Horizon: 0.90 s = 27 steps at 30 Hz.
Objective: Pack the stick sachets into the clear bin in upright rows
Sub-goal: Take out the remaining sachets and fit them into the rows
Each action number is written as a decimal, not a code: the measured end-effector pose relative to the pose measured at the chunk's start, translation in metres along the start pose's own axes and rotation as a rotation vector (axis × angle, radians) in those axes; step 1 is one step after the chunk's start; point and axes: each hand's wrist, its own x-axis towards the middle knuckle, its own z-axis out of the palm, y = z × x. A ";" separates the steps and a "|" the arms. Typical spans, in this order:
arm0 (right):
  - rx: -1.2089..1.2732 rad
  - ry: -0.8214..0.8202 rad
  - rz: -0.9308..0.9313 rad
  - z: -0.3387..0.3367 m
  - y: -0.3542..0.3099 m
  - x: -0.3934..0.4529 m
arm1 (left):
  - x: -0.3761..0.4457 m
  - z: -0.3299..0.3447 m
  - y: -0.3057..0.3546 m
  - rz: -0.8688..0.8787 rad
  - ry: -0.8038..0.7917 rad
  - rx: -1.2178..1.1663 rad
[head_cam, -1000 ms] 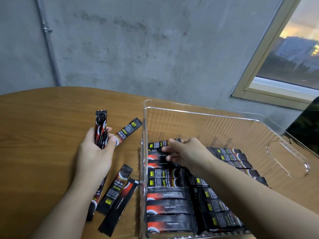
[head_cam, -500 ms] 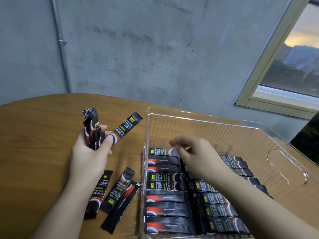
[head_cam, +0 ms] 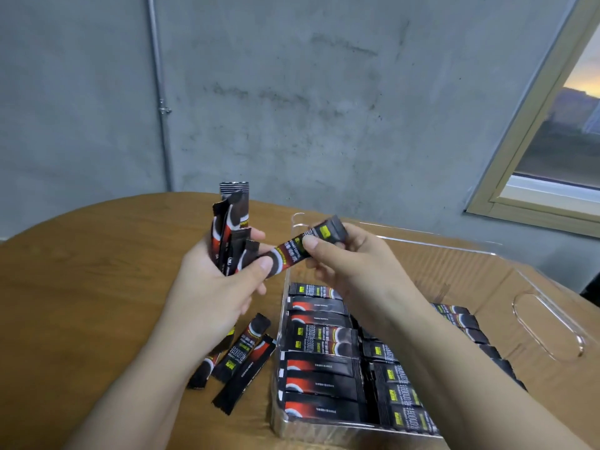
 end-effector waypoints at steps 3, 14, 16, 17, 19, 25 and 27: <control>-0.001 -0.061 0.032 -0.001 0.003 -0.004 | -0.002 0.014 0.007 0.012 0.000 0.007; -0.163 0.303 0.065 -0.044 0.015 0.017 | -0.003 0.001 0.000 0.019 0.014 0.273; -0.727 0.198 0.081 -0.065 0.027 0.021 | -0.004 -0.003 -0.001 0.015 0.006 0.289; -0.969 0.091 0.083 -0.071 0.033 0.022 | -0.005 -0.005 -0.002 0.012 0.001 0.291; -1.254 -0.102 0.064 -0.075 0.042 0.024 | -0.006 -0.006 -0.003 0.010 -0.005 0.288; -1.424 -0.291 0.045 -0.054 0.064 0.044 | -0.009 -0.007 -0.007 0.000 -0.010 0.243; -1.505 -0.278 -0.012 -0.051 0.069 0.047 | -0.010 -0.009 -0.007 -0.009 -0.017 0.231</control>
